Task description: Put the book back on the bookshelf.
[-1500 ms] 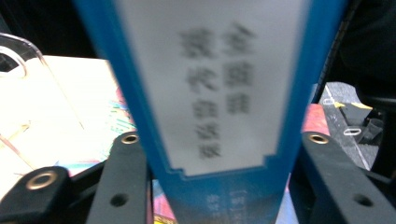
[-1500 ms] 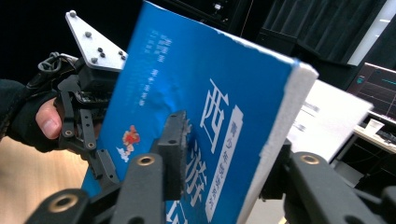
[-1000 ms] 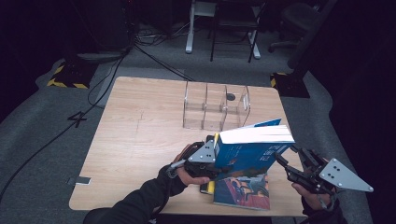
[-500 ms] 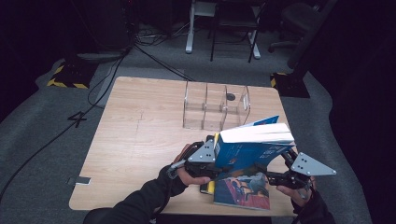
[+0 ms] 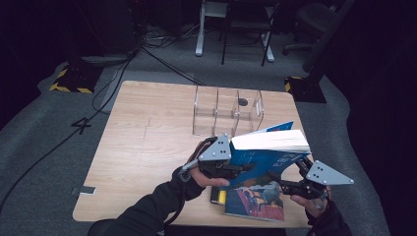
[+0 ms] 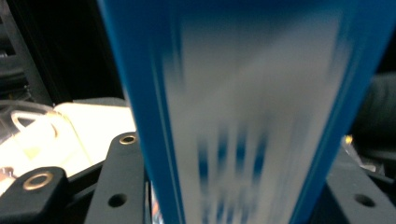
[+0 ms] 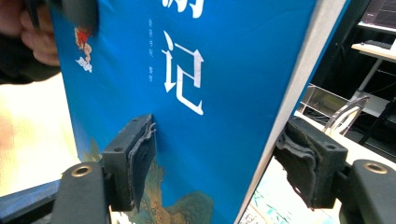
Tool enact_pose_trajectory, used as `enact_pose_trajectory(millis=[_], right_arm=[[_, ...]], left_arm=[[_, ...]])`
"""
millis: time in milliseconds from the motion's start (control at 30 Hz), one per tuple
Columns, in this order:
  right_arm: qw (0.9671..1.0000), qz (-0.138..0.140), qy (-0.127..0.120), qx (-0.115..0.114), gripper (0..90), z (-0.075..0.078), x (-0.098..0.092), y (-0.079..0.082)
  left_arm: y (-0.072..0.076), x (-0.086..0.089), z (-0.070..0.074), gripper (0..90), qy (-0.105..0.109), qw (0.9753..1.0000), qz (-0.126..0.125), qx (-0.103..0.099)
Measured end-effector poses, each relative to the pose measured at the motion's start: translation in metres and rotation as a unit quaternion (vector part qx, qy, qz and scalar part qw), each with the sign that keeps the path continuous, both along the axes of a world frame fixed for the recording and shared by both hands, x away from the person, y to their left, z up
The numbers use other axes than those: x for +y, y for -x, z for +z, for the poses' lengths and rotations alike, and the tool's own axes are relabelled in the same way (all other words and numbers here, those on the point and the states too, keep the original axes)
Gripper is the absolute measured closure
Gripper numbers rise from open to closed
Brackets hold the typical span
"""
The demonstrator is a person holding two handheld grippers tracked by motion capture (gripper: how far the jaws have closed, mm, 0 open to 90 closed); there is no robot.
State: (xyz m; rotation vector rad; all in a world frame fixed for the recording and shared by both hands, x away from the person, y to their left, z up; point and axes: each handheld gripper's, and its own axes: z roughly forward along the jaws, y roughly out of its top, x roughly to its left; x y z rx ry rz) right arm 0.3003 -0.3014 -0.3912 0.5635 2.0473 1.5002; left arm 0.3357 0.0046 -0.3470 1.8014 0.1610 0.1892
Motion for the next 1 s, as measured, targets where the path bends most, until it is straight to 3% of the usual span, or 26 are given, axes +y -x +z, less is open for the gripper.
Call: enact_pose_trajectory(millis=[33,100,267,467,600,667,867,933,1000], right_arm=[[1.0,0.001,0.0,0.001,30.5,0.0,0.0,0.0],[1.0,0.0,0.002,0.001,30.7,0.001,0.0,0.0],[1.0,0.001,0.003,0.002,30.9,0.001,0.0,-0.002],[1.0,0.001,0.002,0.005,30.5,0.002,0.001,-0.002],[1.0,0.001,0.001,0.007,30.4,0.001,0.0,-0.003],[1.0,0.003,0.0,0.007,30.4,0.001,0.0,-0.004],[0.9999,0.005,0.002,0.011,31.9,0.002,-0.004,-0.002],[0.9998,0.003,0.013,0.014,32.6,0.002,-0.007,-0.002],[0.9993,-0.001,0.023,0.03,31.3,0.0,-0.013,-0.003]], left_arm=[[-0.002,0.002,0.009,52.3,0.022,0.9997,-0.005,-0.003],[-0.004,0.003,0.015,49.4,0.027,0.9996,-0.008,0.003],[-0.003,-0.007,0.02,48.3,-0.023,0.9993,0.003,-0.028],[-0.006,-0.011,0.024,52.0,-0.016,0.9996,-0.005,-0.022],[-0.007,-0.013,0.03,54.1,-0.034,0.9992,-0.007,-0.021],[-0.008,-0.013,0.031,55.6,-0.037,0.9992,-0.005,-0.01],[-0.006,-0.011,0.029,58.2,-0.021,0.9997,-0.005,-0.007],[-0.006,-0.01,0.029,58.7,-0.019,0.9998,-0.008,-0.004],[-0.006,-0.01,0.029,58.9,-0.019,0.9998,-0.01,-0.005]])
